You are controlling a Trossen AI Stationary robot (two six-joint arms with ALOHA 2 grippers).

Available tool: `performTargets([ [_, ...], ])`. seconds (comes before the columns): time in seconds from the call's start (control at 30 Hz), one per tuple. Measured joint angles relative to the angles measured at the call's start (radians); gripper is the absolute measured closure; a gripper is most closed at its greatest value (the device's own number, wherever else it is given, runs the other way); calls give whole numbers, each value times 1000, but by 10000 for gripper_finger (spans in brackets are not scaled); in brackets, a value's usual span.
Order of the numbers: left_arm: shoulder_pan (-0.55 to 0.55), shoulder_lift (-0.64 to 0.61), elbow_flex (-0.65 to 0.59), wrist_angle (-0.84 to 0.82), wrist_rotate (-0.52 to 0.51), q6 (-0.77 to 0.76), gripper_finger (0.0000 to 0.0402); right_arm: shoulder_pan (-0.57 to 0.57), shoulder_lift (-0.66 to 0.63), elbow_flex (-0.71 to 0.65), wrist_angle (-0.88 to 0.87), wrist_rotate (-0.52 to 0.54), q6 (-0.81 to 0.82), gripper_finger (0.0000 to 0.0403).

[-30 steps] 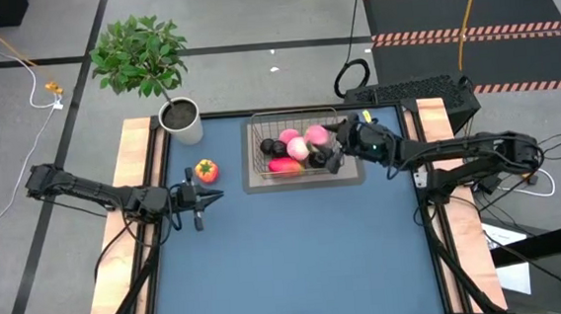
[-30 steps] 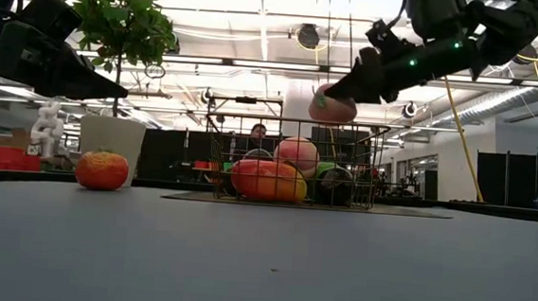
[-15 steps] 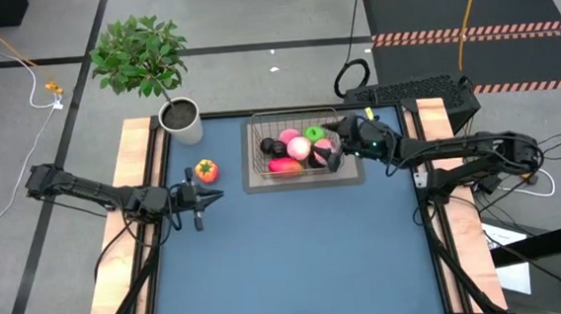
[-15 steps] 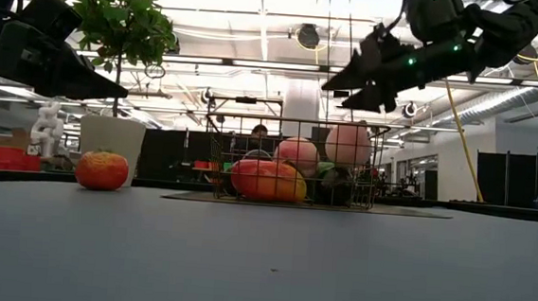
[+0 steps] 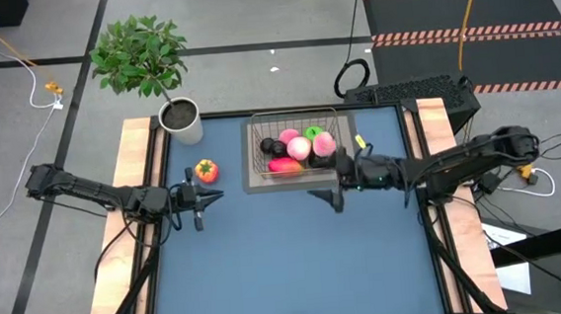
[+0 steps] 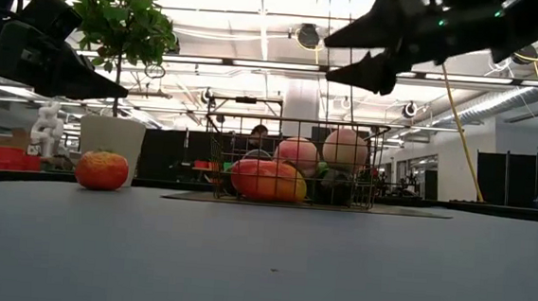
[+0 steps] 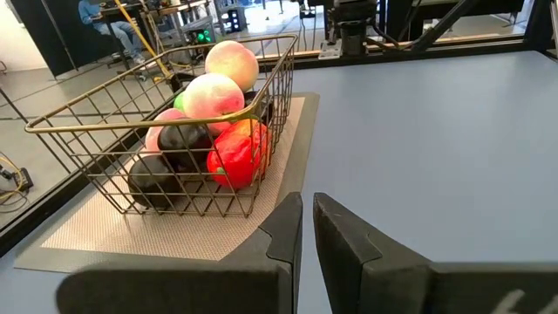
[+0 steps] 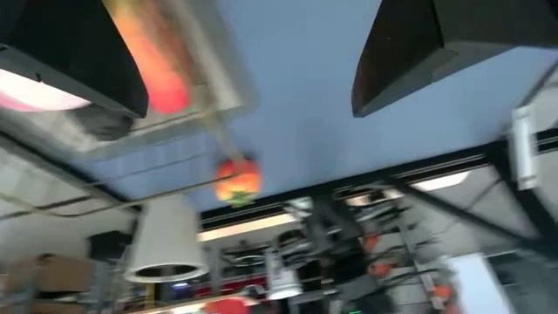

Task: Build produce basket
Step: Put the orange tomato into the wire basket

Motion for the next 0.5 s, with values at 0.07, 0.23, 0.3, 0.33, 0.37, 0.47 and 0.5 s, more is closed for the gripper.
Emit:
performTargets([
  [0.07, 0, 0, 0, 0, 0, 0, 364, 43, 0, 0, 0, 28, 1, 9],
  [0.23, 0, 0, 0, 0, 0, 0, 364, 119, 19, 37, -7, 96, 8, 9],
  [0.3, 0, 0, 0, 0, 0, 0, 364, 152, 58, 88, -19, 127, 34, 9],
  [0.33, 0, 0, 0, 0, 0, 0, 364, 167, 87, 125, -35, 133, 30, 9],
  [0.37, 0, 0, 0, 0, 0, 0, 364, 184, 121, 165, -54, 148, 20, 9],
  [0.47, 0, 0, 0, 0, 0, 0, 364, 220, 248, 267, -110, 200, -30, 9],
  [0.5, 0, 0, 0, 0, 0, 0, 364, 226, 293, 294, -119, 201, -52, 9],
])
